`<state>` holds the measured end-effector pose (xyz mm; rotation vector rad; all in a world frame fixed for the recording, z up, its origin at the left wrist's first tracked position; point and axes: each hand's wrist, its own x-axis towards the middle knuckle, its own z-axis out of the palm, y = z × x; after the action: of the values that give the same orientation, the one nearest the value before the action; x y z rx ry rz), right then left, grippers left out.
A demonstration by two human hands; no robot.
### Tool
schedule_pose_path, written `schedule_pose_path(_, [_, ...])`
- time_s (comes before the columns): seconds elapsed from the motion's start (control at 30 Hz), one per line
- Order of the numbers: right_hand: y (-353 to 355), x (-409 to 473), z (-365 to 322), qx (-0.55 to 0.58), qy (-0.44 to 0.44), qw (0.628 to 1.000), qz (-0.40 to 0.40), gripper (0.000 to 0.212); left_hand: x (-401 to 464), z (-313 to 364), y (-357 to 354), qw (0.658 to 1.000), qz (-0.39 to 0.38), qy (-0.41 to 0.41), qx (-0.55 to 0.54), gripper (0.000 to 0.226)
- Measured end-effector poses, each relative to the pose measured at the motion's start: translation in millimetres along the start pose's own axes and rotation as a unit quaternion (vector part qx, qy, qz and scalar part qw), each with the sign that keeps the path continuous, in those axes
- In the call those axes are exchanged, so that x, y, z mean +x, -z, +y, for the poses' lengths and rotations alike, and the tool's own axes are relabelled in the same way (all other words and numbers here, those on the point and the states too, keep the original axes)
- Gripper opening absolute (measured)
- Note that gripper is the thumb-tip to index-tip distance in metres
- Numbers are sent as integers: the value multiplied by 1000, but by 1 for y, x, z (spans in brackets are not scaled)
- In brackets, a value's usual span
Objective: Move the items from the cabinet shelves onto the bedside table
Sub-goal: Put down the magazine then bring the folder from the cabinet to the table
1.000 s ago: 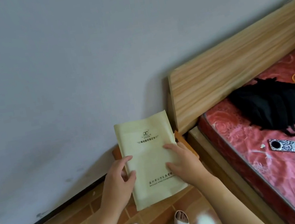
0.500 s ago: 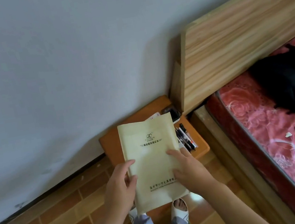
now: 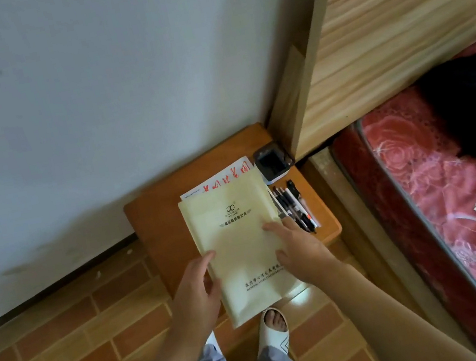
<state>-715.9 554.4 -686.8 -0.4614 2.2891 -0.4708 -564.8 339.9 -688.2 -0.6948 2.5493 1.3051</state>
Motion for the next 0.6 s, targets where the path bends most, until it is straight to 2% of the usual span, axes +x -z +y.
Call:
schedule_pose_path(0.27, [-8,31,19,-27,3,1000,-6,61,28,-21,-26,1000,-5,-18,24,48])
schedule_pose_path(0.4, [-8,36,24,-41,1,999,7,64,33,-26,-30,999,-12,-23,44,54])
schedule_pose_path(0.6, [-8,38,22,-141,-3,987,72,63,32,-30,-31,988,-37,-67,132,51])
